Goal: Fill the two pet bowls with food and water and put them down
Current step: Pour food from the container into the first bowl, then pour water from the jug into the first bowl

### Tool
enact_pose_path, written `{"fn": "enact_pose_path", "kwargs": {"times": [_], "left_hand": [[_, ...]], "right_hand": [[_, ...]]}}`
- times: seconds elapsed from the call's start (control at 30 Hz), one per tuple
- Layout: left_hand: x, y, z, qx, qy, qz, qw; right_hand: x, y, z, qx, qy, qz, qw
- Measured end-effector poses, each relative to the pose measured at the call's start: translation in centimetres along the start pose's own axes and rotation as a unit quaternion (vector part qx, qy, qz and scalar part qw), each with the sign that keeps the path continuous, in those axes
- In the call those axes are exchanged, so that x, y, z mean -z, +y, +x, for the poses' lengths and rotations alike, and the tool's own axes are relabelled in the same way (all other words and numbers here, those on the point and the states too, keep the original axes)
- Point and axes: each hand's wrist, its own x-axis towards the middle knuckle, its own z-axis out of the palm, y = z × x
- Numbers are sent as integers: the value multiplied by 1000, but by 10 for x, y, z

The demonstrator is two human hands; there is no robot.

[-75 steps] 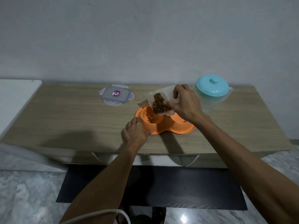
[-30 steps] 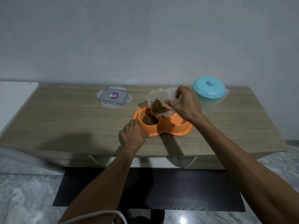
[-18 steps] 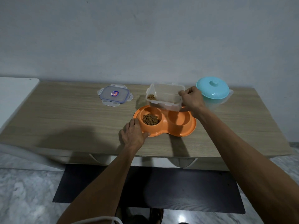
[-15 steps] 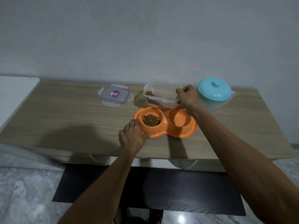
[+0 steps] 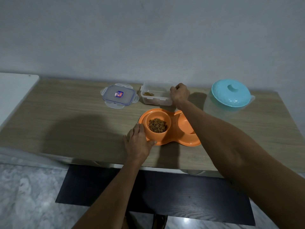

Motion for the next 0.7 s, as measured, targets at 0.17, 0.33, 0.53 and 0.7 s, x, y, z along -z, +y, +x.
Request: {"fn": "enact_pose_path", "kwargs": {"times": [0.17,0.33,0.53,0.7], "left_hand": [[1,1,0,6,-12,7,1000],[1,-2,-2,-10,-7,34,999],[5,-7,-2,-47,21,39,998],[30,14,-5,-104,26,31,994]], "right_hand": [[-13,8,3,-14,6,-3,1000],[-16,10,3,-32,-4,-21,999],[-1,4,-7,-36,-10,-62,997],[39,-24,-37,39,34,-103,993]]}}
